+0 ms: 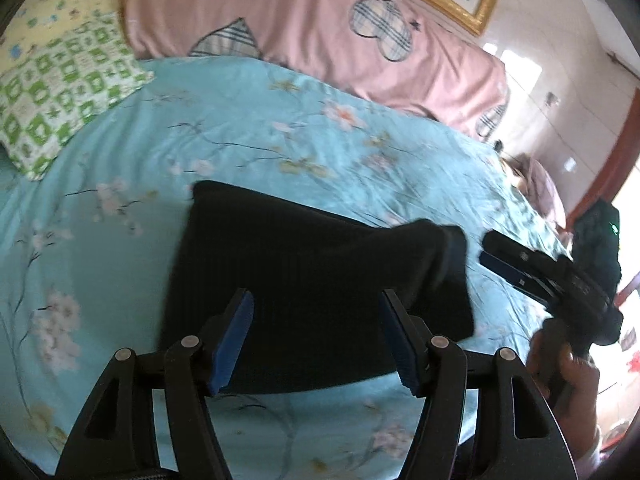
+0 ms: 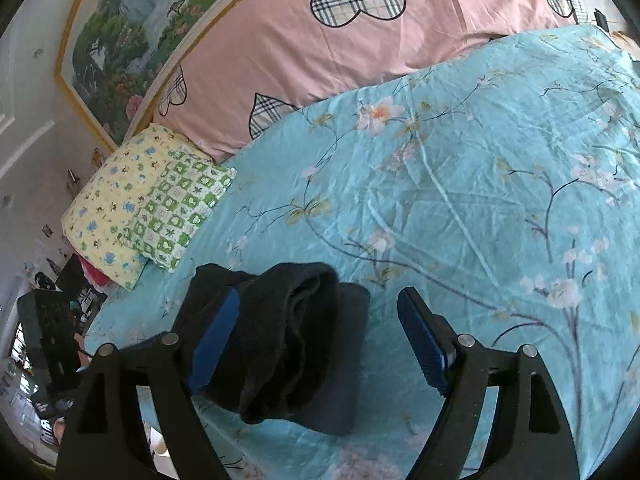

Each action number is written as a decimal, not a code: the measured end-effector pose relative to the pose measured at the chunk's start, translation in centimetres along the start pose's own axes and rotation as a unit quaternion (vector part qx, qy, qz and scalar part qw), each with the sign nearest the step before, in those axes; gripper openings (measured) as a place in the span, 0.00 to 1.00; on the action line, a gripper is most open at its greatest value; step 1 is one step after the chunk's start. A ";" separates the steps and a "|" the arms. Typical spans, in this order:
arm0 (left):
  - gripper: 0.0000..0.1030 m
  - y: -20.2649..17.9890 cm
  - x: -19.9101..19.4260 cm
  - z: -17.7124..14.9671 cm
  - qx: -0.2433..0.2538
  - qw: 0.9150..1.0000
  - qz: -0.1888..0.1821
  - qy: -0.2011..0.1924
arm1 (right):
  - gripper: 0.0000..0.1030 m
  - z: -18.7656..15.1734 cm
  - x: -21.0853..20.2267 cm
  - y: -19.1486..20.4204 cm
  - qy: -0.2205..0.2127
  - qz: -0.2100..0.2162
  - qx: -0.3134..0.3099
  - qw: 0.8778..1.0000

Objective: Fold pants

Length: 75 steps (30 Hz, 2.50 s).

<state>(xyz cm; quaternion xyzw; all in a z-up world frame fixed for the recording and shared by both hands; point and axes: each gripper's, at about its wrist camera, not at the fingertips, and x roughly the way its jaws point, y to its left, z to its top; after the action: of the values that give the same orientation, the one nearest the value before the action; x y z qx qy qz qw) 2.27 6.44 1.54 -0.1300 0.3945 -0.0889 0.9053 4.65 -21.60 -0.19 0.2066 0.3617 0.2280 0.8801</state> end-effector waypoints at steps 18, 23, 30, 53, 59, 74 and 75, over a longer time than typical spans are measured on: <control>0.73 5.2 1.1 1.4 -0.054 0.999 0.005 -0.003 | 0.87 -2.1 1.3 2.0 0.032 -0.027 -0.011 0.999; 0.73 5.8 2.4 1.6 -0.061 0.998 -0.001 0.012 | 0.87 -2.7 2.1 1.5 0.047 -0.023 0.003 0.999; 0.73 6.6 3.6 1.7 -0.073 0.997 0.011 0.020 | 0.87 -3.0 2.7 1.0 0.056 -0.015 0.001 0.998; 0.64 9.0 7.7 1.4 -0.130 0.988 -0.064 0.057 | 0.66 -3.4 4.7 -1.6 0.107 0.064 0.067 0.990; 0.54 8.8 7.6 1.4 -0.127 0.988 -0.064 0.053 | 0.52 -3.6 5.0 -1.6 0.111 0.087 0.063 0.988; 0.38 7.5 3.9 1.8 -0.105 0.993 -0.058 0.016 | 0.43 -2.5 4.1 0.6 0.094 0.100 0.028 0.990; 0.38 7.6 3.7 1.8 -0.106 0.993 -0.057 0.013 | 0.43 -2.3 4.0 0.8 0.093 0.102 0.026 0.990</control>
<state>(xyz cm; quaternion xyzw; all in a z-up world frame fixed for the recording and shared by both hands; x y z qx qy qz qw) 6.54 12.98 -2.11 -0.2465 0.4058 -0.0995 0.8744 5.34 -18.28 -3.47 0.2436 0.4244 0.3253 0.8092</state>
